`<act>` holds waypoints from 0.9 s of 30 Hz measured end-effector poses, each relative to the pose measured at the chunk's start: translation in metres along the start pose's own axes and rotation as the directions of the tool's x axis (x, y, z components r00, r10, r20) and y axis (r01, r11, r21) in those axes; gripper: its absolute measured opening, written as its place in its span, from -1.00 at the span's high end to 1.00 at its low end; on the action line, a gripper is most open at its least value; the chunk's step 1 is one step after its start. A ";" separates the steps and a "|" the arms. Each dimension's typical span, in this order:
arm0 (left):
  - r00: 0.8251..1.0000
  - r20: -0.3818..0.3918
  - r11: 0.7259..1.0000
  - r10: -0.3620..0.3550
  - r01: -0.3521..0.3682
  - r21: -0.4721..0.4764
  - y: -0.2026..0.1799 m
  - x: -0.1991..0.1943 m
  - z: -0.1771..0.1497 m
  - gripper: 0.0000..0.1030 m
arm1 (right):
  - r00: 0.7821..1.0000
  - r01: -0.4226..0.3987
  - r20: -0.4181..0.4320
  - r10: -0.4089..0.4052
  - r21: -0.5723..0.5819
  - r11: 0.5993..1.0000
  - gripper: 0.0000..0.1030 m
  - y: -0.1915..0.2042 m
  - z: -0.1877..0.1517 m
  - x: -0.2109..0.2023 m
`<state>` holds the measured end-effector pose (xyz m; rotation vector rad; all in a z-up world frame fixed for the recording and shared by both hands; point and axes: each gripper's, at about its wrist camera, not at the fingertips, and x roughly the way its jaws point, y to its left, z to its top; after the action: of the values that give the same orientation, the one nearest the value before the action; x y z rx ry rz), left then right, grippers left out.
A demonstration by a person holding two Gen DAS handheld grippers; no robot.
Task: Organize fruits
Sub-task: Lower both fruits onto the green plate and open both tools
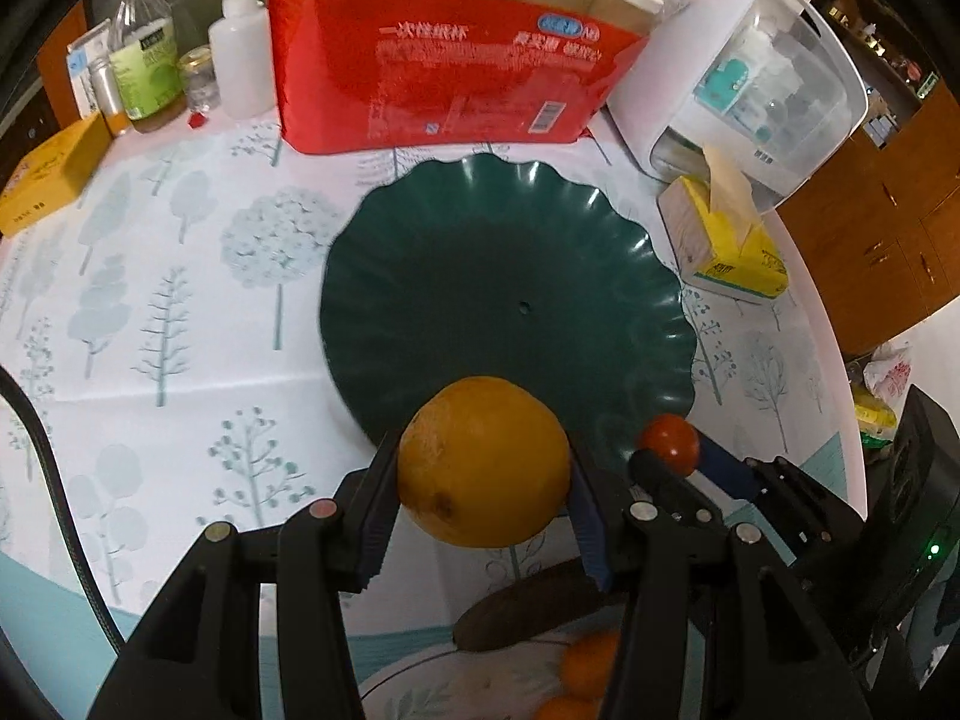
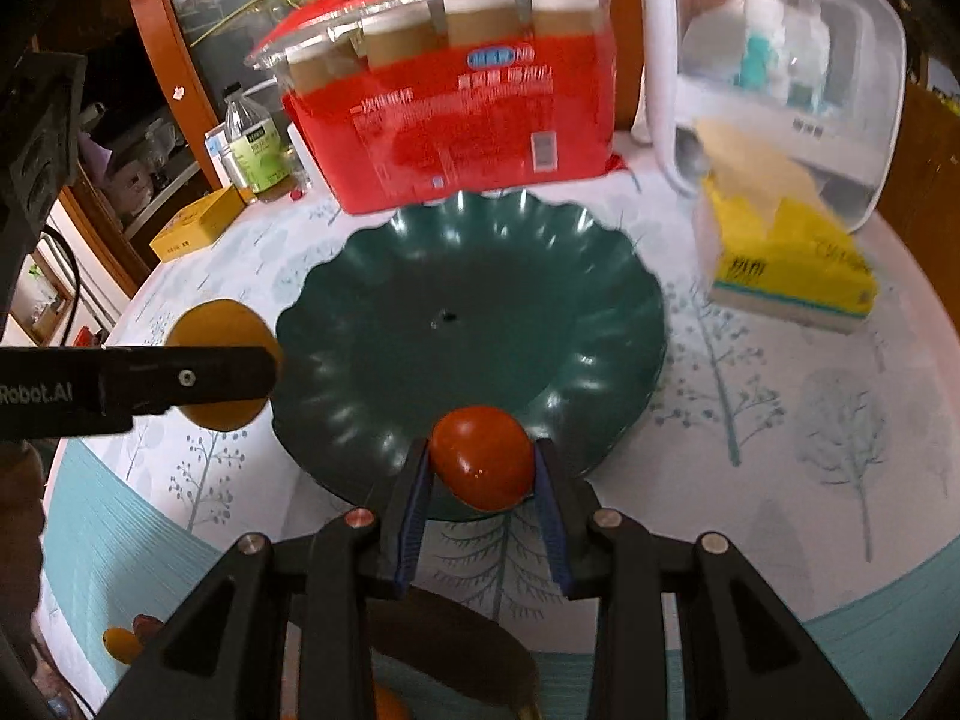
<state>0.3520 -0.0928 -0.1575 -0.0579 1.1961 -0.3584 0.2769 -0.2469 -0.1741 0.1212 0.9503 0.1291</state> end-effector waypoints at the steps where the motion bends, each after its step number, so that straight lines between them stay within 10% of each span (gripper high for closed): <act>1: 1.000 -0.004 1.000 -0.004 0.004 0.003 -0.001 0.004 0.000 0.04 | 1.000 -0.008 -0.006 0.008 0.001 1.000 0.35 -0.001 -0.001 0.003; 27: 0.997 0.077 0.997 0.022 -0.016 -0.081 -0.005 -0.050 -0.014 -0.33 | 0.999 -0.030 0.042 0.027 0.080 0.996 -0.19 -0.018 -0.005 -0.032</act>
<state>0.3222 -0.0805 -0.1160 -0.1291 1.1327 -0.2887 0.2558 -0.2697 -0.1544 0.2109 0.9135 0.1146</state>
